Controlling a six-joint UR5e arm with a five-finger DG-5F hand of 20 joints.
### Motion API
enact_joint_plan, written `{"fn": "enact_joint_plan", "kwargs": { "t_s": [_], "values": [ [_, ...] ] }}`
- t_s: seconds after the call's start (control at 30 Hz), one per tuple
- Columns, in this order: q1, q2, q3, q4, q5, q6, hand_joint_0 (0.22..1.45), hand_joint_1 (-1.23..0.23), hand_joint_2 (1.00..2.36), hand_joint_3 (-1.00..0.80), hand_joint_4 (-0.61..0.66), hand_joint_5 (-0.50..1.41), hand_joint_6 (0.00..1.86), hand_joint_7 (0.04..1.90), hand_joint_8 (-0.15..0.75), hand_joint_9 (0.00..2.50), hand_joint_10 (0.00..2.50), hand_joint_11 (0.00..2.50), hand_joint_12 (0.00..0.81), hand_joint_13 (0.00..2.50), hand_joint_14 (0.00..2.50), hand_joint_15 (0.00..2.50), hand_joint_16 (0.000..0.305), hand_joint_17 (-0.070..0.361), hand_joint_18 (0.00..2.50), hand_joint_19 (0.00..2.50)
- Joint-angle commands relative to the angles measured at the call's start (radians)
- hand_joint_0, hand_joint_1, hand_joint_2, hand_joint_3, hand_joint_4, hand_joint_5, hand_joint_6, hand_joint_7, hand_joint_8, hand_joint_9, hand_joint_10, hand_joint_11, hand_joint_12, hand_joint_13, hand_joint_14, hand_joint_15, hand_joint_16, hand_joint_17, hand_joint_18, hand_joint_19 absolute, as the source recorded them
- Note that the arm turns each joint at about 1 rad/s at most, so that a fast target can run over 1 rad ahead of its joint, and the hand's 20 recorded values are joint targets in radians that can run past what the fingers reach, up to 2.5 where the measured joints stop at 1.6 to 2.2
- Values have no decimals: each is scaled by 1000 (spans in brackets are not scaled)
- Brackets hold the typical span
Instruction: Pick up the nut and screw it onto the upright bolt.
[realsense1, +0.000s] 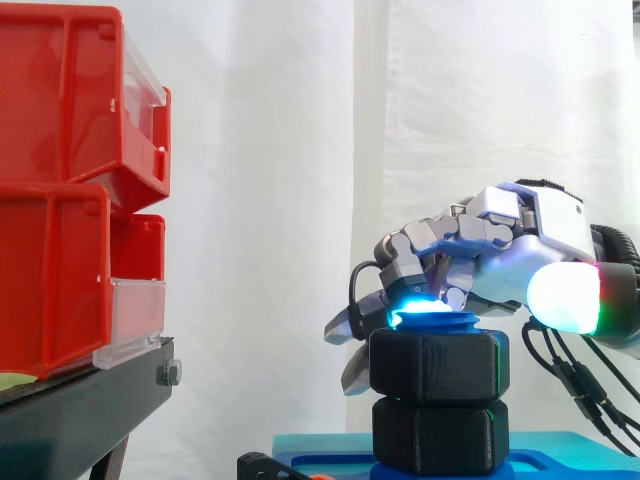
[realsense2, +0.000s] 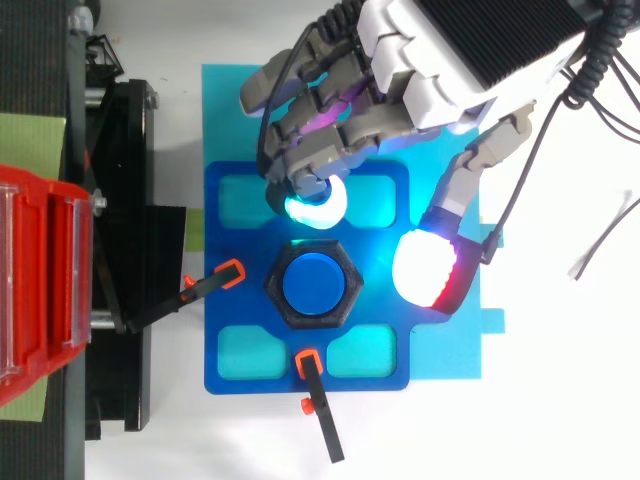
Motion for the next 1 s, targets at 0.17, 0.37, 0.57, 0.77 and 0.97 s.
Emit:
{"fn": "enact_joint_plan", "kwargs": {
  "t_s": [0.17,0.37,0.57,0.77,0.97],
  "values": [
    [-1,-1,12,17,-11,2,494,-388,1000,-500,270,11,506,1227,306,1249,0,0,362,896,0,0,59,133,723,0],
    [-2,1,43,16,-38,5,485,-394,1000,-500,275,-88,503,731,309,1076,0,0,377,809,0,0,62,140,632,0],
    [1,-1,43,16,-37,6,479,-398,1000,-500,253,-116,501,607,301,996,0,0,380,755,0,0,64,144,562,0],
    [5,1,40,9,-35,5,475,-397,1000,-500,254,-113,501,607,297,971,0,0,379,728,0,0,65,145,528,0],
    [7,-1,25,14,-28,3,474,-397,1000,-500,262,-109,501,612,301,959,0,0,379,722,0,0,65,146,513,0]
  ]
}}
